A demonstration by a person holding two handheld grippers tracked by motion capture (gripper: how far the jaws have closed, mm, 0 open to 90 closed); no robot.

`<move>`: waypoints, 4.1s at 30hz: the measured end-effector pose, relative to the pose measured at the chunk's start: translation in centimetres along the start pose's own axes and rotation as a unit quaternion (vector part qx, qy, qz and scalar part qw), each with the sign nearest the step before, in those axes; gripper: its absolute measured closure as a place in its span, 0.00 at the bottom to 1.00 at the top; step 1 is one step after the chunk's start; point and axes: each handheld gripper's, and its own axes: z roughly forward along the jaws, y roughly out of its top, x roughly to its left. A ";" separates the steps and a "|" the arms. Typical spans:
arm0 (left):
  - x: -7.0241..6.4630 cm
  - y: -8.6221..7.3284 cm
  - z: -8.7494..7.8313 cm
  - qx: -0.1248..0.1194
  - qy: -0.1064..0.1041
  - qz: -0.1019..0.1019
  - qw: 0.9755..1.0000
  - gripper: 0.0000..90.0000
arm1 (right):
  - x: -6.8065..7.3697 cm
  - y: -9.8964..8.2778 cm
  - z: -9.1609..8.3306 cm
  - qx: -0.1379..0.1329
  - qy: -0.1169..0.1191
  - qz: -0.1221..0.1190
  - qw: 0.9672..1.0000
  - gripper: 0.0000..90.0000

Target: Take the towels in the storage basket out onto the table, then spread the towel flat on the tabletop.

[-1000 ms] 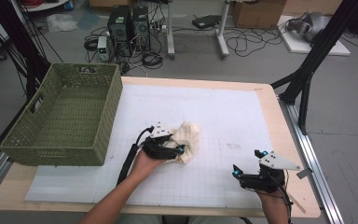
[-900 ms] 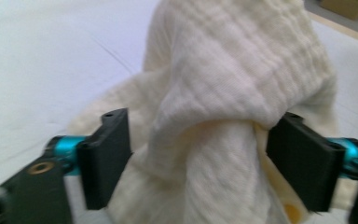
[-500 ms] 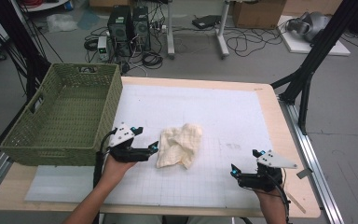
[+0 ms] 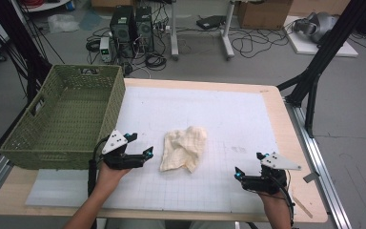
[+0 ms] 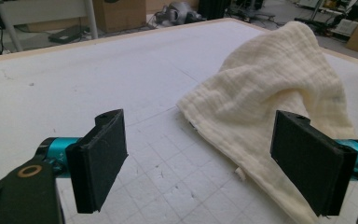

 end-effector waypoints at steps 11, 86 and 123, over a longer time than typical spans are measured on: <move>0.5 -0.1 -0.2 -0.001 0.003 -0.004 1.000 0.21 | 0.2 0.1 0.3 0.001 -0.002 -0.010 1.000 0.05; 1.5 -0.7 -0.3 0.006 -0.003 -0.010 1.000 0.21 | 1.2 5.2 8.7 0.099 -0.013 -0.057 0.993 0.92; 1.6 -0.6 -0.4 0.003 -0.001 -0.012 1.000 0.22 | 5.6 8.7 8.2 0.026 0.141 -0.099 0.985 0.93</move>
